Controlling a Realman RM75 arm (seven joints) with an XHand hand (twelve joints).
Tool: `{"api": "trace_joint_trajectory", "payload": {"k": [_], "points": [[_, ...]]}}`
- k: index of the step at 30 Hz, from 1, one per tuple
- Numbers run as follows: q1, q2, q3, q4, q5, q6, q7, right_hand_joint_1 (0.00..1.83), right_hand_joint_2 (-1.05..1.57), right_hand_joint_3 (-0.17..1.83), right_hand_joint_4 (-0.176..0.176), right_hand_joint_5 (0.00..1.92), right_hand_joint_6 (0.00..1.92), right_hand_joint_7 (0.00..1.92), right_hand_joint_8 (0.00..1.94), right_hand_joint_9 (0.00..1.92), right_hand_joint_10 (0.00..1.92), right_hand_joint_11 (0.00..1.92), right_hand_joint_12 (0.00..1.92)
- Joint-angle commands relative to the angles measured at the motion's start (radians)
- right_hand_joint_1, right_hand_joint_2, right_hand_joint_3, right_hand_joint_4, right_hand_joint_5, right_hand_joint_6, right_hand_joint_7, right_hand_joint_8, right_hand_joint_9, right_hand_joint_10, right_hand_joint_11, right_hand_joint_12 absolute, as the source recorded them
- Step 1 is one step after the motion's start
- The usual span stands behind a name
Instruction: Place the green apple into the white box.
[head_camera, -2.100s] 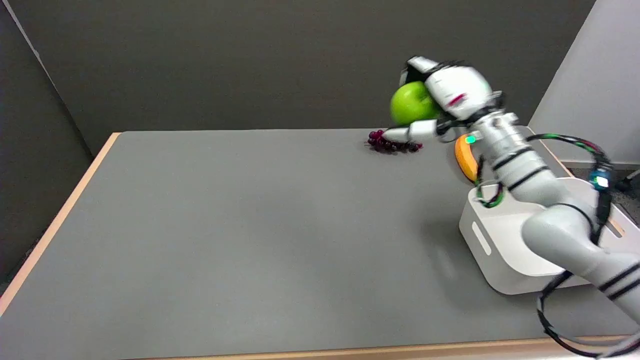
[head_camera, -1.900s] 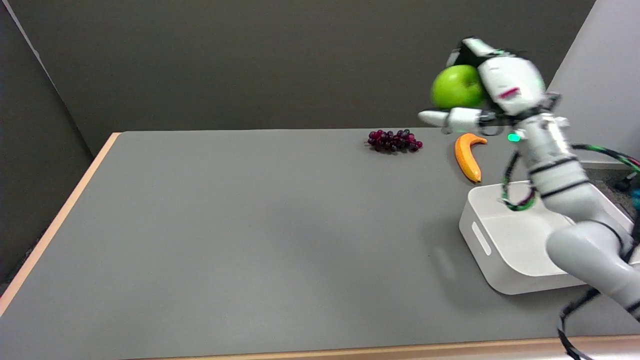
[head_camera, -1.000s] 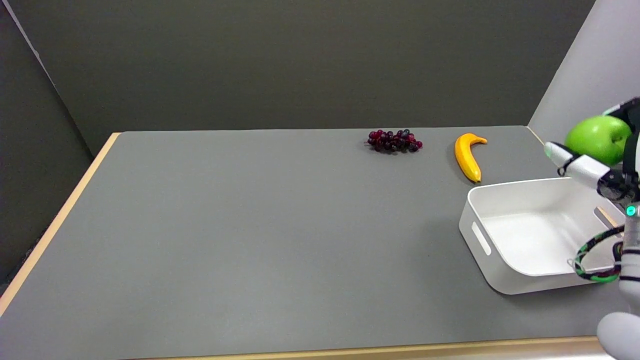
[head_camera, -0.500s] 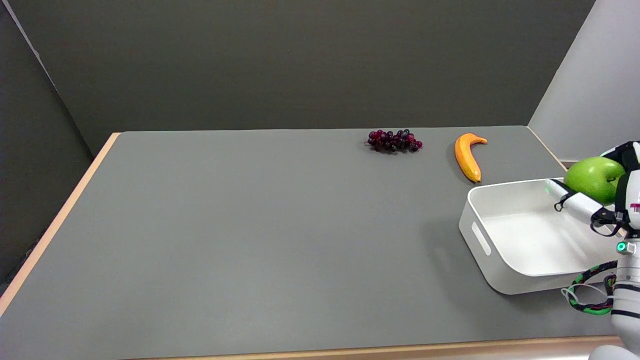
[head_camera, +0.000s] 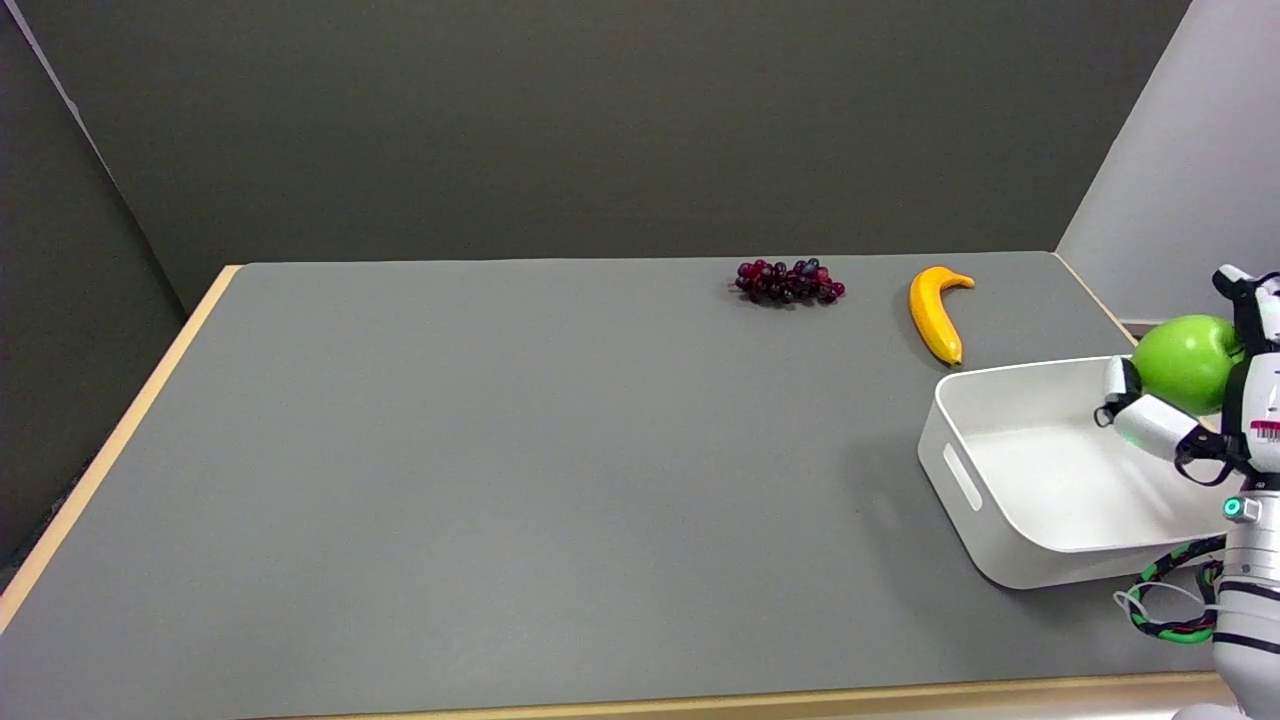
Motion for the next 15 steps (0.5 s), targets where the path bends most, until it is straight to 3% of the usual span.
{"api": "trace_joint_trajectory", "payload": {"k": [1, 3, 4, 5, 7, 9, 11, 15], "points": [[0.007, 0.009, -0.052, -0.009, 0.006, 0.058, 0.013, 0.42, 0.55, 0.93, 0.083, 0.09, 0.41, 0.04, 0.13, 0.00, 0.41, 0.02, 1.13], [0.010, 0.011, -0.052, -0.009, 0.005, 0.058, 0.028, 0.40, 0.54, 0.92, 0.086, 0.07, 0.40, 0.01, 0.11, 0.00, 0.27, 0.00, 1.00], [0.012, 0.013, -0.052, -0.009, 0.000, 0.058, 0.039, 0.40, 0.53, 0.91, 0.092, 0.06, 0.37, 0.00, 0.03, 0.00, 0.09, 0.00, 0.81], [0.013, 0.013, -0.052, -0.009, -0.004, 0.058, 0.047, 0.40, 0.53, 0.88, 0.094, 0.06, 0.35, 0.00, 0.00, 0.00, 0.02, 0.00, 0.73], [0.017, 0.015, -0.052, -0.009, -0.018, 0.058, 0.076, 0.42, 0.57, 0.80, 0.096, 0.07, 0.30, 0.00, 0.00, 0.00, 0.00, 0.00, 0.64], [0.025, 0.016, -0.052, 0.004, -0.040, 0.064, 0.098, 0.41, 0.52, 0.87, 0.105, 0.04, 0.30, 0.00, 0.00, 0.00, 0.00, 0.00, 0.43], [0.032, 0.020, -0.052, 0.036, -0.078, 0.069, 0.119, 0.42, 0.55, 0.77, 0.103, 0.03, 0.28, 0.00, 0.00, 0.00, 0.00, 0.00, 0.34], [0.070, 0.044, -0.046, 0.150, -0.256, 0.053, 0.114, 0.37, 0.50, 0.84, 0.079, 0.02, 0.15, 0.00, 0.00, 0.00, 0.00, 0.00, 0.11]]}}
